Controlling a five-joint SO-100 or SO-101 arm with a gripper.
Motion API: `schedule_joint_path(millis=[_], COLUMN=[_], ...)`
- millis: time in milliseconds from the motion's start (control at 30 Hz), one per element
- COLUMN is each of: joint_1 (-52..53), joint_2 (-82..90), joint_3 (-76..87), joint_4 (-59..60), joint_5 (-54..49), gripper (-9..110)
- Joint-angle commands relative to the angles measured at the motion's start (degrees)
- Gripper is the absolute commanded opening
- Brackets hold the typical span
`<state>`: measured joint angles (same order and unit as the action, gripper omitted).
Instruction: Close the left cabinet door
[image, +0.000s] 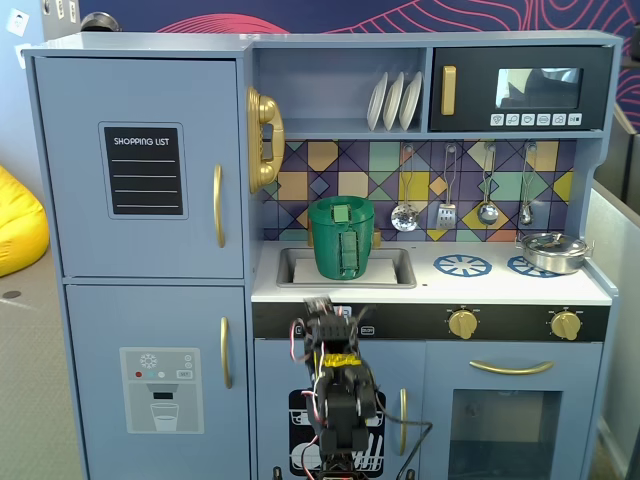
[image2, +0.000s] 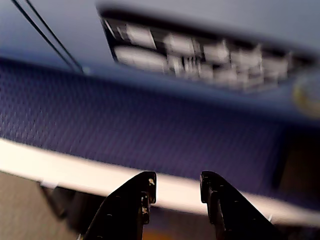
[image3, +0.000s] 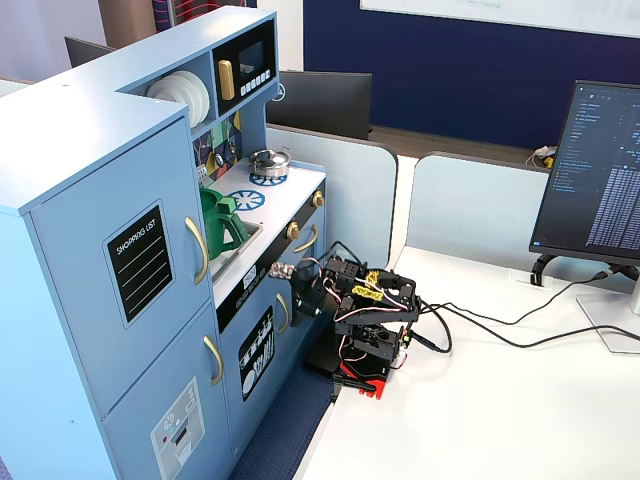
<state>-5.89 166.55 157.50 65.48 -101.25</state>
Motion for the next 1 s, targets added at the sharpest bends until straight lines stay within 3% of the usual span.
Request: schedule_joint_path(millis=[0, 400, 500, 967], joint_1=[2.29, 2.81, 2.20, 2.90], joint_2=[6.42, 15.38, 15.47, 15.47], joint_3=[7.12, 14.24, 14.24, 14.24], joint_4=[0.88, 15.91, 21.71, 22.24], joint_5=[7.82, 19.78, 18.19, 14.24], gripper=[0, 0, 0, 2])
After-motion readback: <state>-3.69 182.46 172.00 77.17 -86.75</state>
